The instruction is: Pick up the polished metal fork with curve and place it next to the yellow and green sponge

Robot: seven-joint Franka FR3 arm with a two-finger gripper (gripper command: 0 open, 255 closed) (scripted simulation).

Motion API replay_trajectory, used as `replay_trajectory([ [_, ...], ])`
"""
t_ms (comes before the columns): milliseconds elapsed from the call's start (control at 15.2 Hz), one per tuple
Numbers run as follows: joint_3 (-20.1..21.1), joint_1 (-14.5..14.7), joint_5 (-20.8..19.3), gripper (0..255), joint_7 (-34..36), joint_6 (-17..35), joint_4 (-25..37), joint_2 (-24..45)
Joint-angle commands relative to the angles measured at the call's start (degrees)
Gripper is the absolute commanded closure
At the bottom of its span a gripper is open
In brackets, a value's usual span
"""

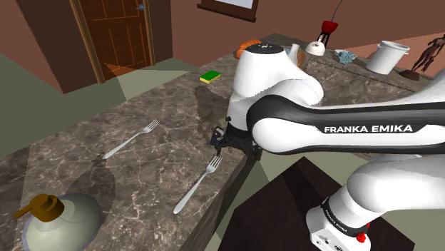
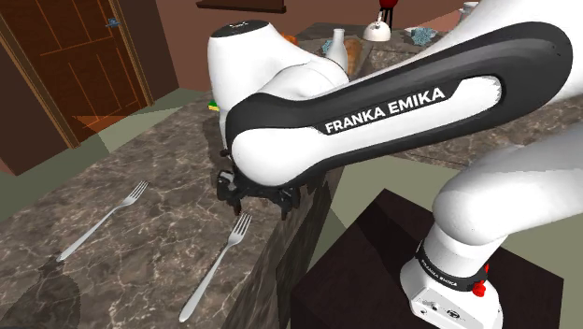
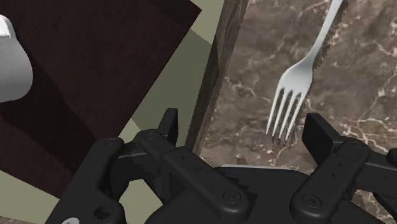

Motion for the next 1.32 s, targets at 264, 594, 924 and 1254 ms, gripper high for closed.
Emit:
replay_trajectory([
  [264,19.8,-17.2,-6.6,0,22.3,8.0,8.5,13.1],
  [594,24.9,-21.3,-8.3,0,23.7,12.6,6.7,16.1],
  [924,28.3,-24.3,-9.6,0,24.8,15.1,5.9,17.9],
  [1254,28.3,-24.3,-9.6,0,24.8,15.1,5.9,17.9],
])
